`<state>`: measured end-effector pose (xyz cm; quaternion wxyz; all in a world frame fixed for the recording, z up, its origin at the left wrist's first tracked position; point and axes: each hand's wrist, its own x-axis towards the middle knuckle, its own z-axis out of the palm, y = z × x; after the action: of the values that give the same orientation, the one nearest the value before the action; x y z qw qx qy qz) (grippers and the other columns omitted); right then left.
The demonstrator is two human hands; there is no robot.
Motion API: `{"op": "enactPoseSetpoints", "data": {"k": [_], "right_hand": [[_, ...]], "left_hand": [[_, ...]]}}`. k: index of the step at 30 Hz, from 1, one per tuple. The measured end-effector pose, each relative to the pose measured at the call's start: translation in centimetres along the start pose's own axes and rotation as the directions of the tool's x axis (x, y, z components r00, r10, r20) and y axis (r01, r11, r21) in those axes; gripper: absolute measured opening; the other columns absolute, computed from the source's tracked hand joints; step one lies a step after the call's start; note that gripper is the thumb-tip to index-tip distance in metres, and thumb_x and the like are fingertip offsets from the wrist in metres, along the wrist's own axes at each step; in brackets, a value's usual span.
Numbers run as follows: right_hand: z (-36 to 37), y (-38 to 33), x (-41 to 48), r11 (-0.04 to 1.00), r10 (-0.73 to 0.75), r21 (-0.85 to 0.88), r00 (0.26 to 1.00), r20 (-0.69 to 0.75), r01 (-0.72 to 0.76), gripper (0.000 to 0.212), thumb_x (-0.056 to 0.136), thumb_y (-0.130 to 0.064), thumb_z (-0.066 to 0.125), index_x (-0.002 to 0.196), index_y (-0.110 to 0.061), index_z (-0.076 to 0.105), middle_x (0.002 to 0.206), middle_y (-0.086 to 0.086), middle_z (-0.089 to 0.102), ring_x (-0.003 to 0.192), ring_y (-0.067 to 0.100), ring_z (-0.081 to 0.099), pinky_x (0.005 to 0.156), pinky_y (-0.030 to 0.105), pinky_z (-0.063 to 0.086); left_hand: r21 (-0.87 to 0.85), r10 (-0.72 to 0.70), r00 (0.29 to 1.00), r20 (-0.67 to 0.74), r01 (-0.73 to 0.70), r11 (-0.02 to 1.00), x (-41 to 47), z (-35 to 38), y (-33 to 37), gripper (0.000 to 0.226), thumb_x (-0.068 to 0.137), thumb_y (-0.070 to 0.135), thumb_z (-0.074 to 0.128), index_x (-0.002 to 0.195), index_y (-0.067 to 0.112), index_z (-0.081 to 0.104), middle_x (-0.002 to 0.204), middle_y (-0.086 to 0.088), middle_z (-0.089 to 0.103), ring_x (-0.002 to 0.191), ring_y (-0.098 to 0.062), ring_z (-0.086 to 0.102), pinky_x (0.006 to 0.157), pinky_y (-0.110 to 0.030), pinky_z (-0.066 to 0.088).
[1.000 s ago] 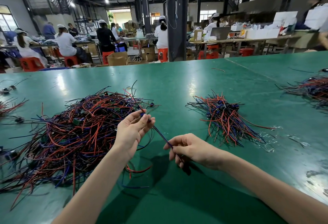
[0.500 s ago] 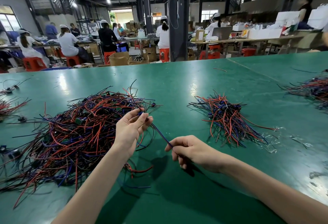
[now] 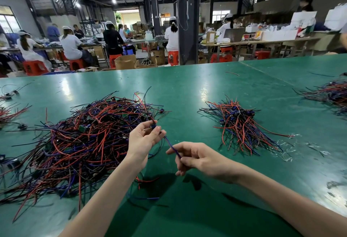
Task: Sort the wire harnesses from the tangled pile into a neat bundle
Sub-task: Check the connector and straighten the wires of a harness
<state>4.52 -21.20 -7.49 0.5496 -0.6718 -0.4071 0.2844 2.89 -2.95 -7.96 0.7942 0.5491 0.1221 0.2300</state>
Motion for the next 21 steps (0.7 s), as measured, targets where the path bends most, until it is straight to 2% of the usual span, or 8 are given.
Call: {"op": "enactPoseSetpoints", "data": {"k": [2, 7, 10, 13, 18, 21], "right_hand": [[-0.1, 0.1, 0.0, 0.999, 0.007, 0.040, 1.000, 0.019, -0.007, 0.033, 0.095, 0.014, 0.032, 0.124, 0.005, 0.046, 0.076, 0.006, 0.053, 0.061, 0.005, 0.060, 0.090, 0.045, 0.048], [-0.4, -0.2, -0.3, 0.964, 0.037, 0.259, 0.996, 0.085, -0.058, 0.032, 0.095, 0.012, 0.035, 0.125, 0.007, 0.047, 0.073, 0.007, 0.052, 0.060, 0.009, 0.058, 0.085, 0.037, 0.053], [-0.4, -0.4, -0.4, 0.974, -0.004, 0.229, 0.999, 0.044, -0.006, 0.029, 0.096, 0.008, 0.039, 0.120, -0.001, 0.052, 0.071, 0.006, 0.053, 0.061, 0.013, 0.055, 0.085, 0.041, 0.052], [-0.2, -0.1, -0.4, 0.968, 0.018, 0.249, 1.000, 0.018, -0.022, 0.027, 0.096, 0.008, 0.040, 0.115, -0.006, 0.054, 0.069, 0.007, 0.057, 0.060, 0.016, 0.057, 0.084, 0.044, 0.053], [-0.9, -0.1, -0.4, 0.887, 0.199, 0.397, 0.971, 0.136, -0.237, 0.027, 0.092, 0.012, 0.040, 0.112, 0.000, 0.054, 0.067, 0.008, 0.059, 0.055, 0.019, 0.059, 0.066, 0.037, 0.057], [-1.6, -0.1, -0.2, 0.815, 0.336, 0.453, 0.932, 0.137, -0.361, 0.027, 0.089, 0.013, 0.040, 0.106, 0.002, 0.057, 0.064, 0.010, 0.056, 0.047, 0.016, 0.055, 0.057, 0.033, 0.057]], "left_hand": [[0.006, -0.009, 1.000, 0.003, 0.009, 1.000, -0.1, 0.0, -0.1, 0.019, 0.089, -0.009, 0.054, 0.106, -0.002, 0.054, 0.086, -0.014, 0.059, 0.063, -0.013, 0.069, 0.063, -0.019, 0.056], [-0.034, -0.054, 0.998, -0.012, 0.053, 0.998, -0.2, 0.1, 0.4, 0.016, 0.089, -0.008, 0.055, 0.103, 0.000, 0.054, 0.087, -0.014, 0.062, 0.064, -0.015, 0.070, 0.061, -0.018, 0.056], [-0.045, -0.068, 0.998, -0.003, 0.068, 0.997, -0.2, 0.2, 0.5, 0.016, 0.089, -0.007, 0.055, 0.104, -0.002, 0.054, 0.087, -0.014, 0.063, 0.065, -0.014, 0.071, 0.060, -0.017, 0.055], [-0.053, -0.061, 0.998, -0.002, 0.061, 0.997, -0.2, 0.3, 0.6, 0.014, 0.089, -0.006, 0.055, 0.102, -0.001, 0.055, 0.087, -0.014, 0.064, 0.066, -0.014, 0.071, 0.060, -0.017, 0.055], [-0.053, 0.004, 0.999, -0.043, -0.006, 0.999, -0.1, 0.1, 1.2, 0.010, 0.090, -0.005, 0.054, 0.094, 0.003, 0.057, 0.087, -0.014, 0.063, 0.064, -0.013, 0.070, 0.066, -0.019, 0.057], [-0.077, 0.036, 0.998, -0.055, -0.041, 0.996, -0.3, 0.3, 1.7, 0.009, 0.089, -0.005, 0.055, 0.093, 0.003, 0.057, 0.087, -0.014, 0.063, 0.065, -0.015, 0.070, 0.063, -0.018, 0.056]]}}
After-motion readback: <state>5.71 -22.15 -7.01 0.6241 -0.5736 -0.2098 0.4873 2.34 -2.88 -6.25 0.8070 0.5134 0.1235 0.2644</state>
